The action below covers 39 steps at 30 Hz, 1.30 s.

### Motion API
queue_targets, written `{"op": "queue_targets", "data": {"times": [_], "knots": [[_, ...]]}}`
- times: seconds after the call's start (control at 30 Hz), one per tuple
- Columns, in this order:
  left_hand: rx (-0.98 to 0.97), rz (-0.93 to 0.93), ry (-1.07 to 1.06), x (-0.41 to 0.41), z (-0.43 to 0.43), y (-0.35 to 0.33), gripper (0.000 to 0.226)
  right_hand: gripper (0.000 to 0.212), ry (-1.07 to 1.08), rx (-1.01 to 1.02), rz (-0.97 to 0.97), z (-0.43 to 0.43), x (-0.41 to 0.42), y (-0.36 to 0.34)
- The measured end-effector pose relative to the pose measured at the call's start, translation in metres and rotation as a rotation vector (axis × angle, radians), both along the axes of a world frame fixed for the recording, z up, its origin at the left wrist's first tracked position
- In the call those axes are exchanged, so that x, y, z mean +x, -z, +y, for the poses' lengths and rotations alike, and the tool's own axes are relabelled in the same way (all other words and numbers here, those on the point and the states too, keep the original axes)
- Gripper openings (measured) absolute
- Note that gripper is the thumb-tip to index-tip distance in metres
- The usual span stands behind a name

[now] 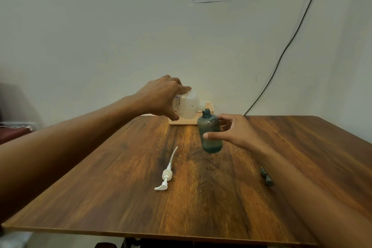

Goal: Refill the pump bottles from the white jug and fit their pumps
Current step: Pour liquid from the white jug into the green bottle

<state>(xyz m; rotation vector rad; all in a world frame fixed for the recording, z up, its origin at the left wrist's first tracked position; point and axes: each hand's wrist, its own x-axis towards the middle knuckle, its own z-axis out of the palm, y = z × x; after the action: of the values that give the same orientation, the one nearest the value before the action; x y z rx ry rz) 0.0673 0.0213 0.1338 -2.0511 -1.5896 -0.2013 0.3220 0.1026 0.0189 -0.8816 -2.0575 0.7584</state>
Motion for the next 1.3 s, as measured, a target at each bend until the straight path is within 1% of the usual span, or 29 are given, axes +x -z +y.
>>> {"op": "queue_targets", "data": {"times": [1.3], "knots": [[0.003, -0.001, -0.003, 0.0016, -0.0005, -0.0028, 0.103, 0.069, -0.013, 0.023, 0.014, 0.0063, 0.0004, 0.0004]]}}
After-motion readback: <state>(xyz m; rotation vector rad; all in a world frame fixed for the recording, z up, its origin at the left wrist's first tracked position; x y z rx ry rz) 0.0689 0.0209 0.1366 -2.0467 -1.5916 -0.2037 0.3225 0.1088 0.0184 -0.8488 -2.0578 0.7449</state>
